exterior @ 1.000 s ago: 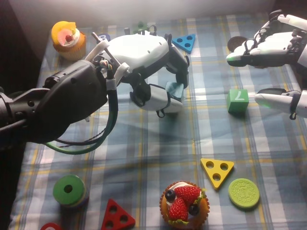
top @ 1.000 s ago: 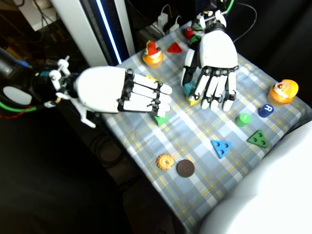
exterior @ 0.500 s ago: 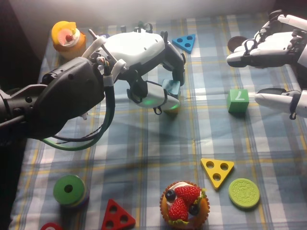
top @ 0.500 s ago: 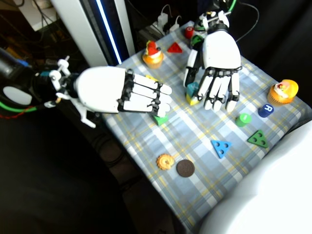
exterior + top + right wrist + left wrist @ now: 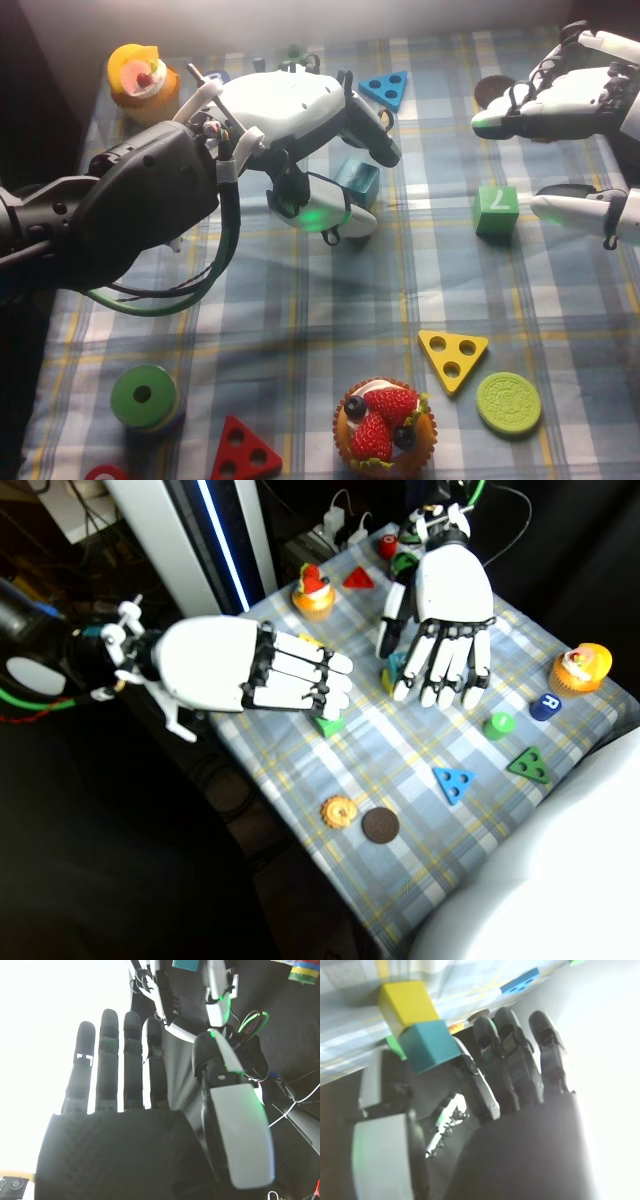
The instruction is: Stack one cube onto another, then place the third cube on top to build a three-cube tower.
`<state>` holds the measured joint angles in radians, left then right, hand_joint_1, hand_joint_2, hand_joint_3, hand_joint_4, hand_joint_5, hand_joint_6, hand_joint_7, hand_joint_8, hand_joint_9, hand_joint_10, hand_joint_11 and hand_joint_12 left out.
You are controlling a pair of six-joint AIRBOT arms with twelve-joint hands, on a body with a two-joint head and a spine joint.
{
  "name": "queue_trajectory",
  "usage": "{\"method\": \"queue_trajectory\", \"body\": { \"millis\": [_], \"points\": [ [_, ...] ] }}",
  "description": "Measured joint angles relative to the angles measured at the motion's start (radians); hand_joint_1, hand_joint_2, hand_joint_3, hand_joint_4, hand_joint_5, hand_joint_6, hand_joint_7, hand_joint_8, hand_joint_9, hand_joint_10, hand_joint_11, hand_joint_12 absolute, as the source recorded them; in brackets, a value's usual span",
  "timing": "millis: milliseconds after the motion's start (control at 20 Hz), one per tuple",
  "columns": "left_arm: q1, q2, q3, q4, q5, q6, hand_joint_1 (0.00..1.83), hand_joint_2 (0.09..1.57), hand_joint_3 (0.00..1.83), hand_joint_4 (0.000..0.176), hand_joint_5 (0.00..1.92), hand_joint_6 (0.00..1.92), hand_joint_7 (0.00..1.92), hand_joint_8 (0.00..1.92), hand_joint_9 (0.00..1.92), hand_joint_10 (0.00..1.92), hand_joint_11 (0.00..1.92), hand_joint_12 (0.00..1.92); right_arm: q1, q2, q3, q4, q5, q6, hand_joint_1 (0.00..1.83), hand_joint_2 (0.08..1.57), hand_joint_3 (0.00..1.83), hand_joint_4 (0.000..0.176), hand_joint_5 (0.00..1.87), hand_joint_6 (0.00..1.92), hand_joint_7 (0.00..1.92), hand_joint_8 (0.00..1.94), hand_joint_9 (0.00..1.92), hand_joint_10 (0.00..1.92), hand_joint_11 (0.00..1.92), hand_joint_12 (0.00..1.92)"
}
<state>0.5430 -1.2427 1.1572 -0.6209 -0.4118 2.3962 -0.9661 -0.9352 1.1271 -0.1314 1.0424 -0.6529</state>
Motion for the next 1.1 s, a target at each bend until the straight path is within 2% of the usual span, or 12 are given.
{"method": "queue_trajectory", "body": {
  "millis": [200, 250, 300, 450, 500, 550, 650, 800, 900, 950, 1000, 1100],
  "points": [
    [0.000, 0.011, -0.018, -0.001, -0.007, 0.000, 0.86, 0.96, 0.00, 0.176, 0.73, 0.00, 0.59, 0.00, 0.52, 0.00, 0.00, 0.77, 0.000, 0.000, 0.000, 0.000, 0.000, 0.002, 0.61, 1.29, 0.00, 0.000, 0.52, 0.00, 0.56, 0.00, 0.50, 0.00, 0.00, 1.04],
    [0.001, 0.019, -0.028, 0.000, -0.015, 0.000, 0.84, 0.94, 0.00, 0.164, 0.63, 0.00, 0.55, 0.00, 0.52, 0.00, 0.00, 0.79, 0.000, 0.000, 0.000, 0.000, 0.000, 0.002, 0.63, 1.29, 0.00, 0.000, 0.51, 0.00, 0.55, 0.00, 0.49, 0.00, 0.00, 1.03],
    [0.007, 0.037, -0.053, 0.005, -0.038, -0.017, 0.75, 0.92, 0.00, 0.165, 0.38, 0.00, 0.46, 0.00, 0.44, 0.00, 0.00, 0.76, 0.000, 0.000, 0.000, 0.002, 0.000, 0.002, 0.66, 1.27, 0.00, 0.000, 0.50, 0.00, 0.54, 0.00, 0.47, 0.00, 0.00, 0.97],
    [0.039, 0.111, -0.115, 0.073, -0.106, -0.158, 0.65, 0.88, 0.00, 0.170, 0.22, 0.00, 0.35, 0.00, 0.33, 0.00, 0.00, 0.65, 0.002, -0.002, 0.009, 0.014, -0.006, 0.002, 0.72, 1.24, 0.00, 0.000, 0.49, 0.00, 0.53, 0.00, 0.46, 0.00, 0.00, 0.91],
    [0.051, 0.145, -0.140, 0.095, -0.139, -0.201, 0.70, 0.85, 0.00, 0.175, 0.12, 0.00, 0.29, 0.00, 0.26, 0.00, 0.00, 0.40, 0.008, -0.005, 0.015, 0.015, -0.021, 0.003, 0.77, 1.22, 0.00, 0.000, 0.49, 0.00, 0.53, 0.00, 0.45, 0.00, 0.00, 0.88],
    [0.068, 0.181, -0.167, 0.117, -0.186, -0.244, 0.62, 0.86, 0.00, 0.176, 0.02, 0.00, 0.17, 0.00, 0.16, 0.00, 0.00, 0.14, 0.017, -0.014, 0.027, 0.016, -0.040, 0.001, 0.78, 1.15, 0.00, 0.000, 0.50, 0.00, 0.53, 0.00, 0.45, 0.00, 0.00, 0.89],
    [0.116, 0.248, -0.226, 0.166, -0.294, -0.364, 0.53, 0.87, 0.00, 0.176, 0.00, 0.00, 0.11, 0.00, 0.10, 0.00, 0.00, 0.08, 0.048, -0.038, 0.040, 0.023, -0.097, -0.025, 0.79, 1.09, 0.00, 0.000, 0.51, 0.00, 0.52, 0.00, 0.44, 0.00, 0.00, 0.87],
    [0.185, 0.303, -0.274, 0.209, -0.390, -0.510, 0.63, 0.82, 0.00, 0.176, 0.00, 0.00, 0.08, 0.00, 0.06, 0.00, 0.01, 0.01, 0.082, -0.083, 0.071, 0.020, -0.167, -0.049, 0.77, 1.00, 0.00, 0.000, 0.53, 0.00, 0.53, 0.00, 0.49, 0.01, 0.11, 0.86],
    [0.217, 0.335, -0.301, 0.216, -0.453, -0.540, 0.60, 0.82, 0.00, 0.176, 0.01, 0.00, 0.08, 0.00, 0.09, 0.01, 0.14, 0.07, 0.083, -0.103, 0.088, 0.017, -0.220, -0.051, 0.80, 0.95, 0.00, 0.000, 0.55, 0.00, 0.51, 0.00, 0.49, 0.00, 0.14, 0.86],
    [0.227, 0.341, -0.312, 0.217, -0.486, -0.541, 0.59, 0.82, 0.00, 0.176, 0.02, 0.01, 0.09, 0.01, 0.10, 0.01, 0.16, 0.07, 0.086, -0.113, 0.098, 0.017, -0.251, -0.053, 0.81, 0.93, 0.00, 0.000, 0.57, 0.00, 0.50, 0.00, 0.48, 0.00, 0.08, 0.98],
    [0.231, 0.343, -0.318, 0.219, -0.497, -0.542, 0.59, 0.82, 0.00, 0.176, 0.02, 0.01, 0.09, 0.01, 0.10, 0.01, 0.16, 0.07, 0.092, -0.118, 0.102, 0.018, -0.265, -0.059, 0.81, 0.93, 0.00, 0.000, 0.57, 0.00, 0.50, 0.00, 0.48, 0.00, 0.08, 0.98],
    [0.247, 0.344, -0.334, 0.225, -0.523, -0.544, 0.56, 0.81, 0.00, 0.176, 0.03, 0.00, 0.14, 0.00, 0.13, 0.01, 0.18, 0.10, 0.111, -0.135, 0.115, 0.034, -0.306, -0.094, 0.84, 0.93, 0.00, 0.000, 0.62, 0.00, 0.50, 0.00, 0.48, 0.00, 0.01, 1.14]
  ]
}}
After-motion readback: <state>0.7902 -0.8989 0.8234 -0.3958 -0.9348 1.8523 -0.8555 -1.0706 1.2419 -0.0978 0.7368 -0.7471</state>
